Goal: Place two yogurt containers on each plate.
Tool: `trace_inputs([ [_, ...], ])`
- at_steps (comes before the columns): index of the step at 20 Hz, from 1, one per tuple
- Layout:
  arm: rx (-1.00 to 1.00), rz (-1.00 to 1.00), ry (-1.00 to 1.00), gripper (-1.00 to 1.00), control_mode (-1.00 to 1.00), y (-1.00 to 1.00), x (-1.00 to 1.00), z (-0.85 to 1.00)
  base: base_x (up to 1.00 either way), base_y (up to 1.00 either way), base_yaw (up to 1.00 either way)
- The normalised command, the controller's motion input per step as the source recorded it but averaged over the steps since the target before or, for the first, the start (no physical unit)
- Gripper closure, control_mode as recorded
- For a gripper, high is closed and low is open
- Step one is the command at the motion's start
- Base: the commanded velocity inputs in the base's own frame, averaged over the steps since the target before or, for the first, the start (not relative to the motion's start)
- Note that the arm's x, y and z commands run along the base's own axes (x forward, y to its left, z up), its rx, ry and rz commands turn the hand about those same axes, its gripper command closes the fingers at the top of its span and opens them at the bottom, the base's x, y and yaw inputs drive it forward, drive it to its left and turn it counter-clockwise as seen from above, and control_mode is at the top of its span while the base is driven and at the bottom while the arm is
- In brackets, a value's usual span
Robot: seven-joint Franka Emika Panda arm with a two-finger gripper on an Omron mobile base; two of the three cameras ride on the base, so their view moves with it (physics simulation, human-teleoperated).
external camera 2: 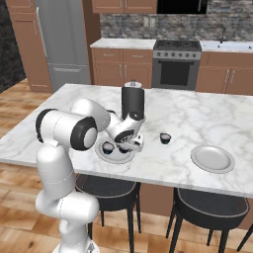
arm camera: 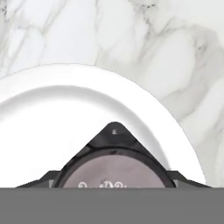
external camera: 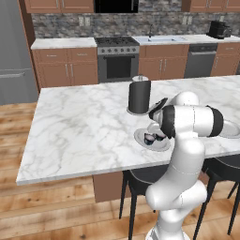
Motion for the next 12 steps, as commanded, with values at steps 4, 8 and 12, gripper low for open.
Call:
trace_inputs([
  [4, 0.00, 0.00, 0.02, 1.00, -1.00, 0.04, 0.00, -0.18, 0.00, 0.00, 0.00],
  [8, 0.00, 0.00, 0.00, 1.00, -1.00, 0.15, 0.11, -0.09, 0.00, 0.00, 0.00],
  [12, 0.00, 0.00, 0.00, 1.00, -1.00, 0.12, 0.03, -0.02, 0.00, 0.00, 0.00],
])
